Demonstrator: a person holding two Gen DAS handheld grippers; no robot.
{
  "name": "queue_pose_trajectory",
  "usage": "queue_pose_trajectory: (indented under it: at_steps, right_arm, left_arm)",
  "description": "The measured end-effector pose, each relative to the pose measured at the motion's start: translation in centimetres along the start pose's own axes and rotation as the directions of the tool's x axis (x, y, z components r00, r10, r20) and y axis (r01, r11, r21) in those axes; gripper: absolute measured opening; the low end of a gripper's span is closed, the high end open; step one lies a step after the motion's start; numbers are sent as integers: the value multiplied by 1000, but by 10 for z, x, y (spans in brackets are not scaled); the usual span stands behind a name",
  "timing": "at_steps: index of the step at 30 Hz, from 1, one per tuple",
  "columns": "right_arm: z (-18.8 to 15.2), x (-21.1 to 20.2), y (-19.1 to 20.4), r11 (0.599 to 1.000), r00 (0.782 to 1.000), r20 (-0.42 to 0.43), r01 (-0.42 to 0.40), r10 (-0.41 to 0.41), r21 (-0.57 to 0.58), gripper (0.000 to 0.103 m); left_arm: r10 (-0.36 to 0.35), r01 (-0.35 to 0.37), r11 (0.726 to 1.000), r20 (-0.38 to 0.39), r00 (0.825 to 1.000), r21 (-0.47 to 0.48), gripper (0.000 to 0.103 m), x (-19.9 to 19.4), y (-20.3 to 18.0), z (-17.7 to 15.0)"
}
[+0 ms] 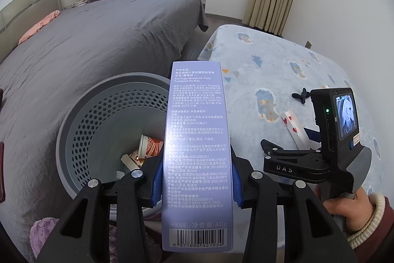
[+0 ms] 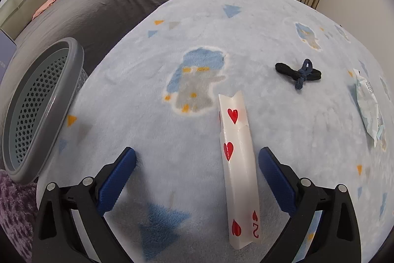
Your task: Collect trash
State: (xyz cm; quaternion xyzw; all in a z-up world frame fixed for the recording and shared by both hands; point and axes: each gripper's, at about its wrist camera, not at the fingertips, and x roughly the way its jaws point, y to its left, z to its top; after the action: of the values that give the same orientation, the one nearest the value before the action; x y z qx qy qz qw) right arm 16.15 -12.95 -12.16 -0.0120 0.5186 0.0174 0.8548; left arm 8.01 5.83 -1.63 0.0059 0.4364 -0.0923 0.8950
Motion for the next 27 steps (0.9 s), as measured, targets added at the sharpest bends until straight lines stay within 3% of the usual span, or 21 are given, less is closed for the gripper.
queue_pose_trajectory:
  at_steps: [5, 11, 16, 18, 20, 22, 24, 27]
  right_arm:
    - [-6, -20, -10, 1000, 996, 83, 27, -27, -1, 94]
    - [-16, -26, -38, 997, 997, 78, 2, -8, 81, 94]
    - [-18, -23, -36, 998, 996, 81, 26, -30, 56, 90]
    - [-16, -17, -34, 998, 997, 66, 36, -39, 48, 54]
    - [-16, -17, -33, 998, 997, 67, 28, -31, 52, 52]
    - [-18, -19, -31, 999, 997, 69, 19, -22, 46, 39]
    - [-21, -22, -29, 999, 997, 72, 12, -14, 32, 15]
    - [-25, -29, -27, 999, 997, 82, -15, 12, 35, 15]
  left_arm:
    - [-1, 1, 1000, 8, 1000, -1, 42, -2, 2, 1]
    - [1, -1, 1000, 8, 1000, -3, 42, -1, 2, 1]
    - [1, -1, 1000, -5, 1000, -1, 42, 3, 0, 1]
    - [1, -1, 1000, -4, 1000, 1, 42, 3, 0, 1]
    - [2, -2, 1000, -2, 1000, 1, 42, 2, 0, 1]
    - [3, -3, 1000, -1, 1000, -1, 42, 2, 2, 1]
    - [4, -4, 1000, -3, 1000, -5, 42, 3, 4, 1]
    - [8, -8, 1000, -10, 1000, -12, 42, 6, 7, -1]
